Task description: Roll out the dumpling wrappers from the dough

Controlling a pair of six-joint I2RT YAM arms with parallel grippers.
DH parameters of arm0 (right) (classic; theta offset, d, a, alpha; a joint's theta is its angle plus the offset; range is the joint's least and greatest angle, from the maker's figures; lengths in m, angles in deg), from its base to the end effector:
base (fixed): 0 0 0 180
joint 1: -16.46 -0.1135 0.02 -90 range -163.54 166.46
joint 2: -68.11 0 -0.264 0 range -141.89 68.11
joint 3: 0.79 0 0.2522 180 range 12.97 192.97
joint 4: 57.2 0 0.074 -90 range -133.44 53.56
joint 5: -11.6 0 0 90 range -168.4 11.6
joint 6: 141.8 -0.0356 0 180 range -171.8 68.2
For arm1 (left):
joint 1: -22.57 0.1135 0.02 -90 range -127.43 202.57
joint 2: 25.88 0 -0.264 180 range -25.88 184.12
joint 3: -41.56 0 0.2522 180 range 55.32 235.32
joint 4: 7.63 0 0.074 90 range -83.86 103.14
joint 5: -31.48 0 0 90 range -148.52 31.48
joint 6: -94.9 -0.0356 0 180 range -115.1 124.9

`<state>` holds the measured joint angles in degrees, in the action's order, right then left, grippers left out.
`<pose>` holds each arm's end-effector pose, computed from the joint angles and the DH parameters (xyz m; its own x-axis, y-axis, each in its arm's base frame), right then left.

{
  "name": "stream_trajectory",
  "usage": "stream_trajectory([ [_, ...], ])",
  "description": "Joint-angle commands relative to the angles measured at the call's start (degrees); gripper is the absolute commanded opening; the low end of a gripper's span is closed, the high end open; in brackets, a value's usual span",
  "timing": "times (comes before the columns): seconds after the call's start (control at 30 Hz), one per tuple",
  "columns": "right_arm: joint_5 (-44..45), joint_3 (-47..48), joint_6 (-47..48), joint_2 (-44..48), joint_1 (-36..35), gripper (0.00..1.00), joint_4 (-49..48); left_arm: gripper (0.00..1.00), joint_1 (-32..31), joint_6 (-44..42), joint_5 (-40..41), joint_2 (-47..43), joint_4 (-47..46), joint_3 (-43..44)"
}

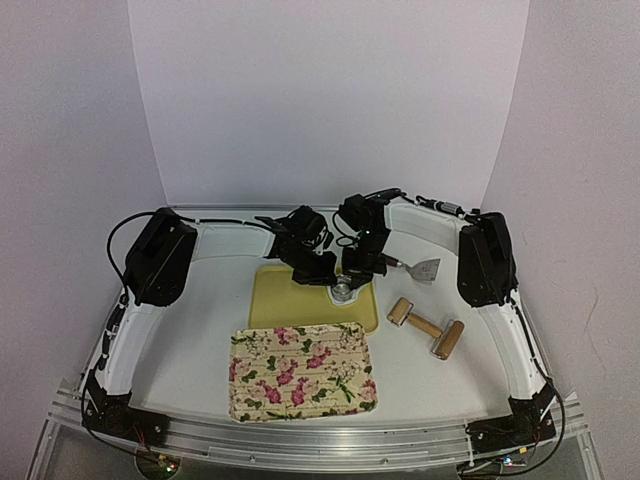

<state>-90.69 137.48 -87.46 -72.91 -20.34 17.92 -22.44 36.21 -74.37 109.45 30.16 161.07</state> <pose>0.3958 0.3056 0.1611 -0.9982 -0.0353 -0.0494 -0.0483 0.9553 0.2916 0.3569 -0.3708 0.1432 -0.8993 0.1925 -0.3926 0.3834 0.7790 -0.4961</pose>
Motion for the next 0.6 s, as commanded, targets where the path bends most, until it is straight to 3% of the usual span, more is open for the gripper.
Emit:
stream_trajectory([
  [0.0,-1.3,-5.0,-0.6,-9.8,-1.2,0.0,-2.2,0.0,-1.9,-0.9,1.7,7.2,5.9,-5.9],
  [0.23,-0.9,-8.7,-0.9,-8.6,-2.6,0.0,-2.7,0.0,-2.4,-0.9,2.2,5.5,3.5,-10.8],
  [0.57,-0.5,-6.7,-1.9,-5.1,-2.9,0.0,-3.5,0.0,-3.1,-1.7,4.0,4.5,5.9,-6.5],
])
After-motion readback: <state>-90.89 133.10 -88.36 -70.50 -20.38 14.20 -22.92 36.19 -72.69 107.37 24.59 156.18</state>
